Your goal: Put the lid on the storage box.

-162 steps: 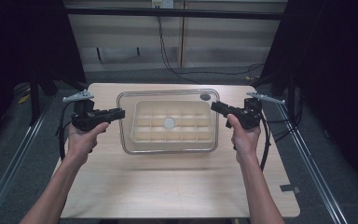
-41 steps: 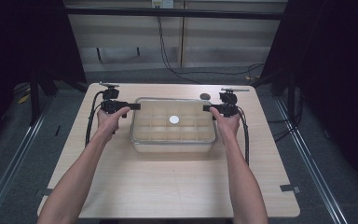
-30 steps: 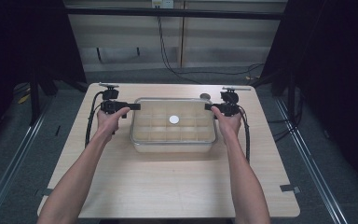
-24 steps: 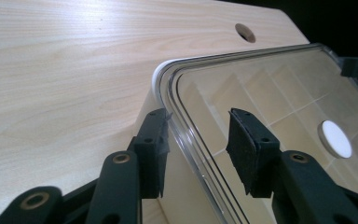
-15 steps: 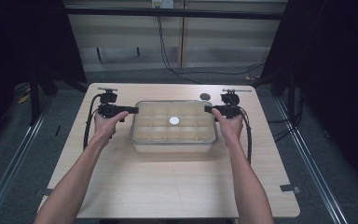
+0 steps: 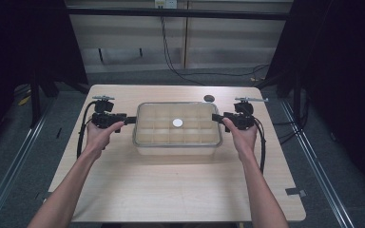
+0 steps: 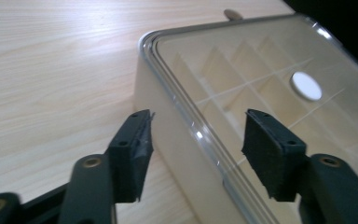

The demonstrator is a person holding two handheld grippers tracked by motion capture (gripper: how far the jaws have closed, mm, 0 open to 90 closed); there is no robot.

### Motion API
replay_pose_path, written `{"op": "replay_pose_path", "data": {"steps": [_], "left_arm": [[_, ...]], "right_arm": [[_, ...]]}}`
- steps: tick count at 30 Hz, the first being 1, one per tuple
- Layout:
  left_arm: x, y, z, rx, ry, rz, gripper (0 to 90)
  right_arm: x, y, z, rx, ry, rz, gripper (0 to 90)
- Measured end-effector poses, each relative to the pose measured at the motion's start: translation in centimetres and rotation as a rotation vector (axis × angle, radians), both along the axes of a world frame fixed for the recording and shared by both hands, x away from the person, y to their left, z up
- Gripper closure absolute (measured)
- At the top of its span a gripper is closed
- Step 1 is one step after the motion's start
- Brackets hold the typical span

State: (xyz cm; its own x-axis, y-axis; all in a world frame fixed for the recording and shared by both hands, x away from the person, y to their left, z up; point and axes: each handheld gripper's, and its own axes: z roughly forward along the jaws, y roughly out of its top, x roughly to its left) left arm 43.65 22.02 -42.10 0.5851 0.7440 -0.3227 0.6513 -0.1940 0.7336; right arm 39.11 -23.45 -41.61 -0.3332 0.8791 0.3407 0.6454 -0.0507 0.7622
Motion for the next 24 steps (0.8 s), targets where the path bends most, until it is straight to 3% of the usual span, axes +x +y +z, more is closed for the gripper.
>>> {"op": "replay_pose_path", "data": {"steps": [2,5,10,15,24], "left_arm": [[-0.9,0.4,0.5,-0.015,-0.022,-0.003,37.5],[-2.0,0.8,0.7,-0.005,-0.038,-0.012,37.0],[-4.0,1.2,0.3,0.011,-0.053,-0.038,36.5],[-5.7,1.8,0.2,-0.022,-0.073,-0.040,35.9],[-8.7,3.2,-0.1,0.013,-0.106,-0.046,40.8]], "right_arm": [[-0.8,0.1,0.5,0.022,-0.021,0.017,38.7],[-1.9,0.2,1.0,-0.046,-0.038,0.024,38.5],[-3.4,-0.5,1.4,-0.031,-0.037,0.049,37.6],[-5.3,-1.0,1.6,-0.032,-0.059,0.067,37.0],[-8.6,-0.9,0.9,-0.009,-0.083,0.096,37.5]]}}
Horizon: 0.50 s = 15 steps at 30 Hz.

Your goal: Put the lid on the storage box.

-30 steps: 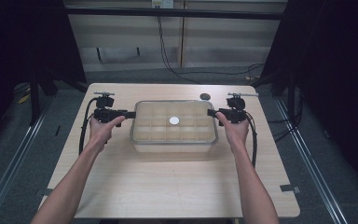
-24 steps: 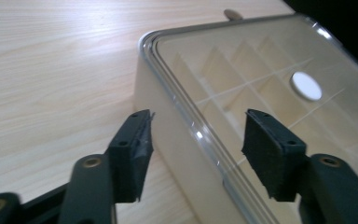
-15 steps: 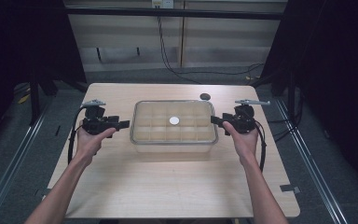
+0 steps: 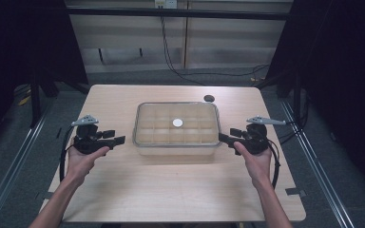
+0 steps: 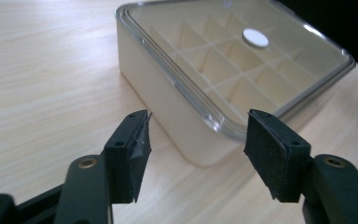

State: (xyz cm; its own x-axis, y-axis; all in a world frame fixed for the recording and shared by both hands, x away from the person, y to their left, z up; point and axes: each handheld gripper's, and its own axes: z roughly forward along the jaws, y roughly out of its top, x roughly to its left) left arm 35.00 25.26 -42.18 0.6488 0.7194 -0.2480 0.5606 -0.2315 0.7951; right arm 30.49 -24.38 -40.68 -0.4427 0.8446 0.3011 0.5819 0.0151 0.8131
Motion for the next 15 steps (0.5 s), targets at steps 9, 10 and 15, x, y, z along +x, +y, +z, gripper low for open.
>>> {"op": "replay_pose_path", "data": {"steps": [9,10,15], "left_arm": [[-3.1,1.4,-0.8,-0.006,-0.004,0.013,40.3],[-3.4,1.4,-1.0,-0.003,-0.003,0.017,40.0],[-4.6,2.0,-1.8,0.008,0.000,0.025,34.3]], "right_arm": [[-3.5,0.3,-0.2,0.007,-0.022,0.030,37.9],[-3.9,0.3,-0.2,0.006,-0.023,0.033,38.0],[-5.7,0.3,-1.0,-0.004,-0.017,0.017,40.7]]}}
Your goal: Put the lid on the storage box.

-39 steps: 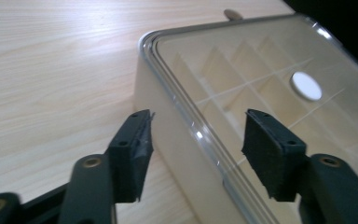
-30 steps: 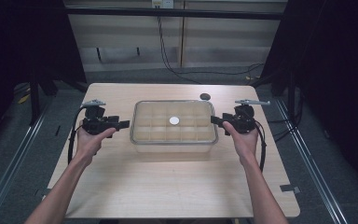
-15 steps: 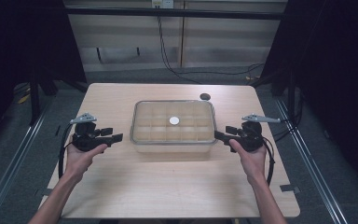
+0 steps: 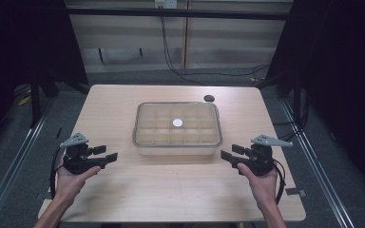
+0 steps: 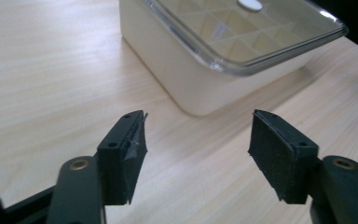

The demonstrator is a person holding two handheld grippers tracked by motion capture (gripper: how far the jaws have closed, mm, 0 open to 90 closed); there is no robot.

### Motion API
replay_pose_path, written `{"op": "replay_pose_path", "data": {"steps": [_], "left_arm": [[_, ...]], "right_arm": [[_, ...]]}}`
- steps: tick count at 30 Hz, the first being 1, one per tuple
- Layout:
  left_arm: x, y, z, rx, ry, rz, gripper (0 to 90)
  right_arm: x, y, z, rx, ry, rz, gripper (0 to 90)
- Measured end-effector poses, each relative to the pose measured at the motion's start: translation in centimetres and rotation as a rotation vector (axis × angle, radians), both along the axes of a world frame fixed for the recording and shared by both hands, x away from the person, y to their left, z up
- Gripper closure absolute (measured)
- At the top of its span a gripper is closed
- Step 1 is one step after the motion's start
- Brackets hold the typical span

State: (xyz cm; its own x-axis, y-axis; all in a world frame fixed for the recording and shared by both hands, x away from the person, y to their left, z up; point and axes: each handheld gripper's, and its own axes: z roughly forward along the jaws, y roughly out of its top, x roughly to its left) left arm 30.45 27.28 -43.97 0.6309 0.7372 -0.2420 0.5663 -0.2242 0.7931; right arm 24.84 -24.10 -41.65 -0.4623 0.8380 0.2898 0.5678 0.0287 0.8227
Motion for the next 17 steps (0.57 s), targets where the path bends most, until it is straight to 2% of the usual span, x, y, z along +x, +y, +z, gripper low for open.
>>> {"op": "replay_pose_path", "data": {"steps": [2,8,10,12,13,14,15,17], "left_arm": [[-0.6,0.0,-0.3,-0.002,0.004,-0.010,34.0],[-2.8,-0.3,-1.0,0.039,0.002,-0.039,32.3],[-3.5,-0.1,-1.3,0.039,0.001,-0.015,32.1],[-3.7,0.3,-1.6,0.025,0.064,-0.002,31.9],[-3.9,0.5,-1.9,0.012,0.057,-0.009,31.5],[-4.1,0.6,-2.1,0.037,0.042,-0.004,32.4],[-4.1,0.7,-2.5,0.052,0.043,-0.006,32.4],[-4.0,1.0,-3.2,0.054,0.072,-0.019,31.7]], "right_arm": [[-0.6,-0.1,-0.5,-0.002,0.004,0.002,39.6],[-2.2,-0.7,-1.5,0.005,0.016,-0.013,38.0],[-2.8,-0.8,-1.8,0.002,0.018,-0.016,37.5],[-3.4,-0.9,-2.2,0.001,0.016,-0.017,36.9],[-3.7,-1.1,-2.3,0.009,0.009,-0.016,36.9],[-3.9,-1.3,-2.5,0.022,-0.007,-0.019,36.9],[-4.1,-1.4,-2.7,0.029,-0.013,-0.026,36.3],[-4.0,-1.5,-3.1,0.015,-0.002,-0.023,34.3]]}}
